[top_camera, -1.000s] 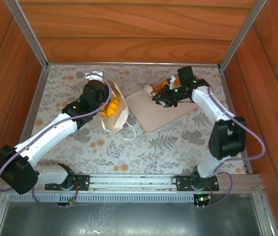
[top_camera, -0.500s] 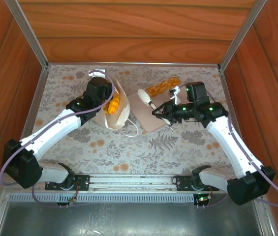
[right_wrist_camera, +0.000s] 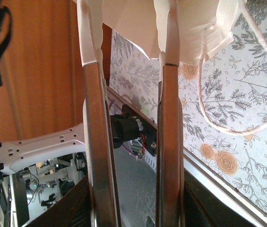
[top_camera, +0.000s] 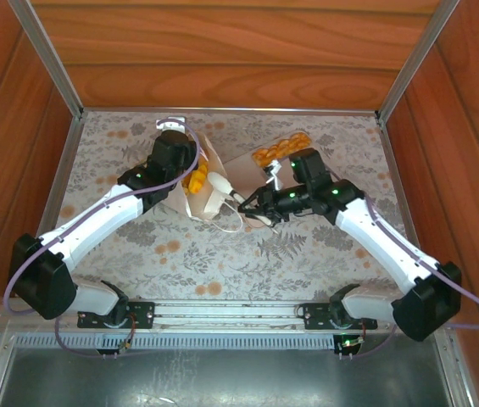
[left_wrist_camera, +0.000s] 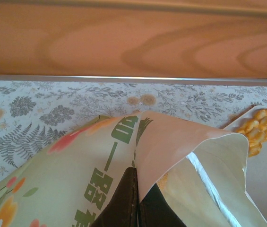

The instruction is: Take the fake bread out of the paper bag

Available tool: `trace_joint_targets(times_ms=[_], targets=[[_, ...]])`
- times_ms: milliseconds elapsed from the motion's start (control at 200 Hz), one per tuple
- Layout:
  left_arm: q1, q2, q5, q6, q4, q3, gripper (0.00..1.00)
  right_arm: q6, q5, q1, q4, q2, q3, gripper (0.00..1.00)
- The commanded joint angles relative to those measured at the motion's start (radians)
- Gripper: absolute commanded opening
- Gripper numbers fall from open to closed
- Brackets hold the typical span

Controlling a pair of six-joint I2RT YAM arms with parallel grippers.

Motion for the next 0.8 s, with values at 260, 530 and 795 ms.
trace_joint_targets(times_ms=[260, 530, 795], targets=[[0.007, -0.014, 0.016, -0.017, 0.032, 0.009, 0.0, 0.036, 0.101, 0.035, 0.109, 0.193, 0.124, 0.45], [0.007, -0.022, 0.025, -0.022, 0.033, -0.002, 0.0, 0.081, 0.129, 0.038, 0.174, 0.329, 0.193, 0.5], [0.007, -0.03, 0.035, -0.031, 0.047, -0.02, 0.0, 0.098, 0.142, 0.046, 0.21, 0.433, 0.265, 0.53]])
